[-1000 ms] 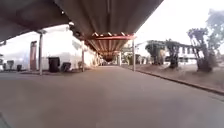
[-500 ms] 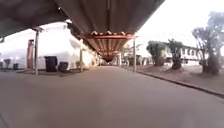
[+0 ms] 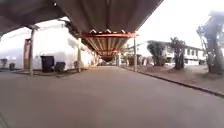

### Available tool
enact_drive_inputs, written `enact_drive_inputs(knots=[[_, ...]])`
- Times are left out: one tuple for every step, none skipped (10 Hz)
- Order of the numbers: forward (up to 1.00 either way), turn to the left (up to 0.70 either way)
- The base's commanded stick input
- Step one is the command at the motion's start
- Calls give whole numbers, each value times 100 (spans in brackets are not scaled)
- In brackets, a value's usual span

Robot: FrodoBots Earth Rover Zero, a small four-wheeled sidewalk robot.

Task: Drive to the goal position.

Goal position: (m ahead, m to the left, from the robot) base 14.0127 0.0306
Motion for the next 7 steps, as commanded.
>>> enact_drive_inputs(knots=[[70, 0], [70, 0], [70, 13], [70, 35], [70, 29], [70, 21], [70, 12]])
